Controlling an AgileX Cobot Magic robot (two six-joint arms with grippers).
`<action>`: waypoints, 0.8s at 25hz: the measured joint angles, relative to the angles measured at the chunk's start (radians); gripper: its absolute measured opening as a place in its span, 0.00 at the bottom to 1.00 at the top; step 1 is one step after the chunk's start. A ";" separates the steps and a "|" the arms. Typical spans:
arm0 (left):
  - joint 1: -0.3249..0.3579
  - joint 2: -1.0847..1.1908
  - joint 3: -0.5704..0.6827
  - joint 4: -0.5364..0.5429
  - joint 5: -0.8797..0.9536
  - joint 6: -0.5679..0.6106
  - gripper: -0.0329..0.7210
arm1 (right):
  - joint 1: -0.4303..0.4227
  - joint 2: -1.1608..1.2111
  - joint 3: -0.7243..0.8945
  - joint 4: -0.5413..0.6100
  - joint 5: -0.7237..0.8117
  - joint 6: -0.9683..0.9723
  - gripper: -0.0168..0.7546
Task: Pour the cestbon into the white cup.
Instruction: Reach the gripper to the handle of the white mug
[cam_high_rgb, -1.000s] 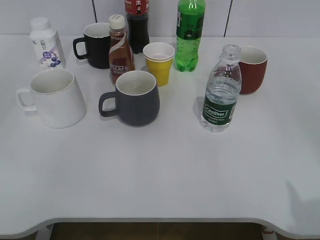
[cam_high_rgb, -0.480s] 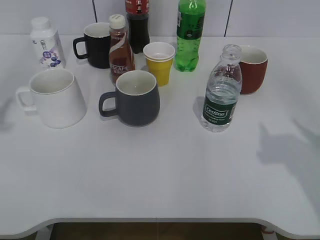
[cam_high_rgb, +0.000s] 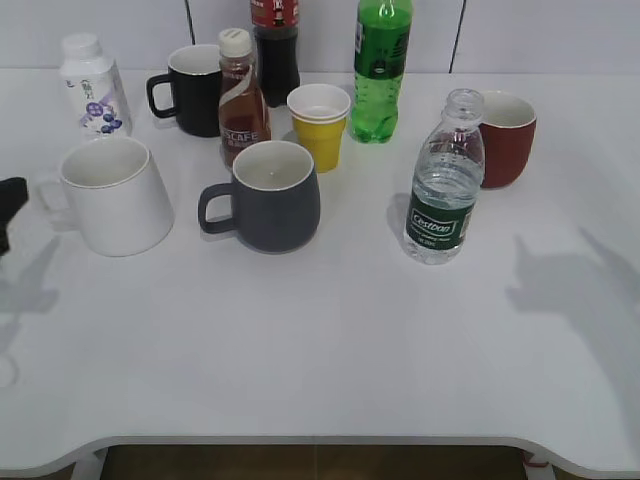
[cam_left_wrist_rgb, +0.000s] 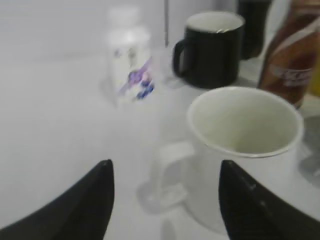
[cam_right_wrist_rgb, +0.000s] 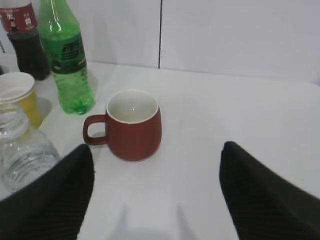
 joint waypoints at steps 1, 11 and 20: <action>0.000 0.028 0.023 0.004 -0.091 0.043 0.69 | 0.000 0.020 0.000 0.000 -0.012 0.000 0.78; 0.000 0.320 0.038 -0.107 -0.461 0.110 0.69 | 0.000 0.018 0.000 0.007 -0.037 0.000 0.78; 0.000 0.508 0.008 -0.108 -0.521 0.114 0.66 | 0.000 0.018 0.000 0.007 -0.038 0.000 0.78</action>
